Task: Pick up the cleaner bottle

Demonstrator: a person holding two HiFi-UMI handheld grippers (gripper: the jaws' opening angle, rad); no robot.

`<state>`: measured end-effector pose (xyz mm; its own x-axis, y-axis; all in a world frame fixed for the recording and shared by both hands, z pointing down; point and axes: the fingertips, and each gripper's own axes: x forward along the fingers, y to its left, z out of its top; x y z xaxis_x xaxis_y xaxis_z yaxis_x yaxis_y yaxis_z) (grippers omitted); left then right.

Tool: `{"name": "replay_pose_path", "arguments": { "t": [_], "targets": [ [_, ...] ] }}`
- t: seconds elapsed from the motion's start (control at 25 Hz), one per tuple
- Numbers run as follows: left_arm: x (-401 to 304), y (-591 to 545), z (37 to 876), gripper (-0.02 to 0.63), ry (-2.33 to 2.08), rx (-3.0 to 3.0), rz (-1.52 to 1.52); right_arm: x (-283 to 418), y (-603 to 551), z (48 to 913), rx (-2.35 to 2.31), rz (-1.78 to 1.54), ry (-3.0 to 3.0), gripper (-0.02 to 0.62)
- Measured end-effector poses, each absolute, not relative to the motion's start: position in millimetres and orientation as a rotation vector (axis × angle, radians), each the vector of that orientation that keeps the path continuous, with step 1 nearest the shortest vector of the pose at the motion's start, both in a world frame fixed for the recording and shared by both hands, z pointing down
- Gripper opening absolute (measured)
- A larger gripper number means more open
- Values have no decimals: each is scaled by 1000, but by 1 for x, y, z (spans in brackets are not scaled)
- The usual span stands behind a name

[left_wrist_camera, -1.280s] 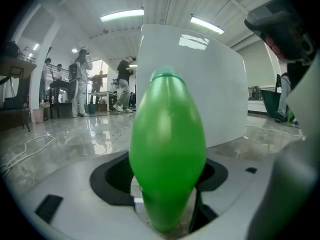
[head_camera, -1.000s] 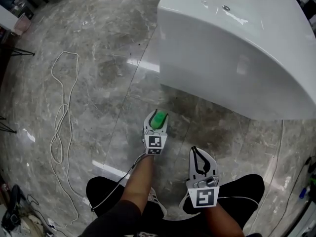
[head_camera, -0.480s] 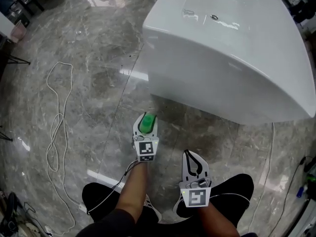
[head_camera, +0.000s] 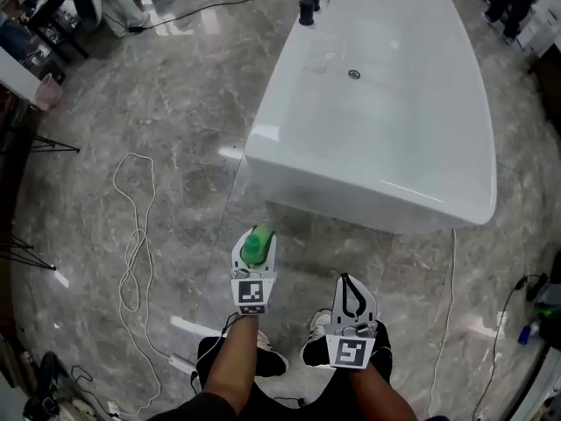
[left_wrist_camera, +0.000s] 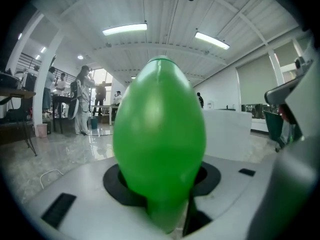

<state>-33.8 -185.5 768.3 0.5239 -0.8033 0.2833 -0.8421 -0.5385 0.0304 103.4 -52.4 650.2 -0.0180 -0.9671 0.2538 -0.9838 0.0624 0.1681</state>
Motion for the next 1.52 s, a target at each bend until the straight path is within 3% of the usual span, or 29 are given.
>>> {"name": "replay_pose_path", "arguments": {
  "t": [0.4,0.68,1.52],
  "targets": [
    [29,-173,449,179,-1356,2638,301,180,-45,396,2048,107,-2035,18],
    [79,-147,327,179,-1304,2638,291,224,-28,303,2108,109,-2069,18],
    [113,-253,224,179,-1070,2861,179,266,-140,190,2339,-162,-1876,18]
  ]
}}
